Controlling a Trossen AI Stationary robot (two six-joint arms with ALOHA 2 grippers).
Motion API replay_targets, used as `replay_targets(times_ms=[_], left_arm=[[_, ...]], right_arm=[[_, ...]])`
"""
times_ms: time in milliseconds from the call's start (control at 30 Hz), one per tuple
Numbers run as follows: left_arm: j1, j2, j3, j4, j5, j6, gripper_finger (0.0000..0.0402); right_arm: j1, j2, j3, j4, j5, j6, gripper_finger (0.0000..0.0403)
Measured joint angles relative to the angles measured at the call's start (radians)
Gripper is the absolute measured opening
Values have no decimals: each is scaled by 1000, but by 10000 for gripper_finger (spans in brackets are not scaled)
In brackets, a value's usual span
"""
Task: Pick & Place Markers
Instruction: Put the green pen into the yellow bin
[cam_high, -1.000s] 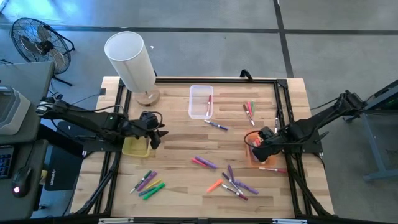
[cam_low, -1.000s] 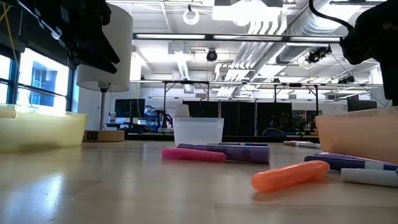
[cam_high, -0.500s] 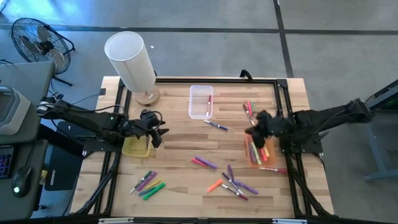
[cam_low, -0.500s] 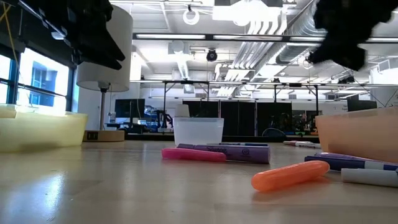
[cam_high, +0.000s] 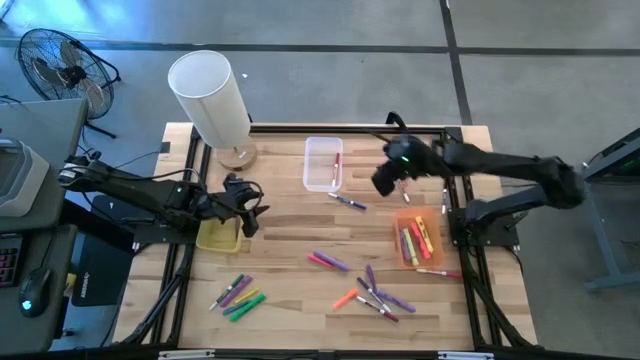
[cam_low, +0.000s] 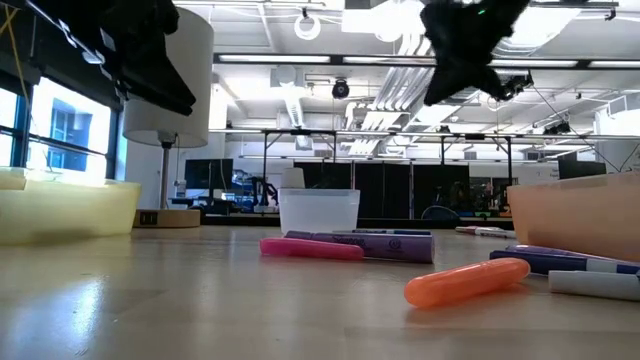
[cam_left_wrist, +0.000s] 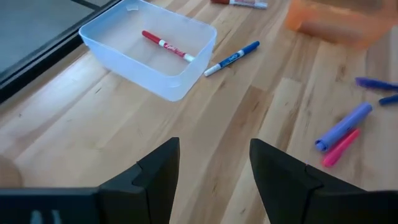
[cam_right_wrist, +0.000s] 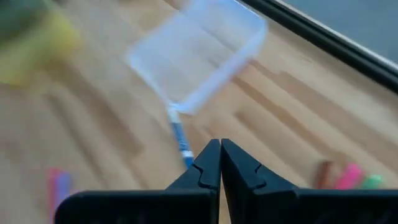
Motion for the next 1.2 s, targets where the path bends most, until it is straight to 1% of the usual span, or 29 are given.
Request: replay_targets(times_ms=[133, 233, 333, 433, 600, 800, 867, 1100, 1200], left_arm=[[0, -10, -1, -6, -5, 7, 193], [0, -9, -1, -14, -5, 7, 193], [0, -6, -1, -28, -5, 4, 193], [0, 1, -1, -32, -1, -5, 193], [0, 1, -1, -34, 15, -26, 193], [0, 3, -1, -34, 65, -51, 193], [0, 15, -1, -32, 72, -52, 193], [0, 24, -1, -33, 66, -29, 193], [0, 24, -1, -33, 67, -20, 193]], right_arm=[[-59, 172, 162, -149, 21, -51, 4], [-90, 265, 234, -223, 56, -77, 4], [-120, 332, 253, -269, 53, -80, 5], [-146, 373, 230, -272, 44, -89, 5], [-184, 400, 176, -275, 43, -91, 5], [-217, 399, 135, -276, 28, -81, 5], [-221, 399, 131, -276, 10, -81, 5], [-230, 399, 131, -272, 14, -62, 6], [-242, 399, 131, -277, 17, -42, 17]])
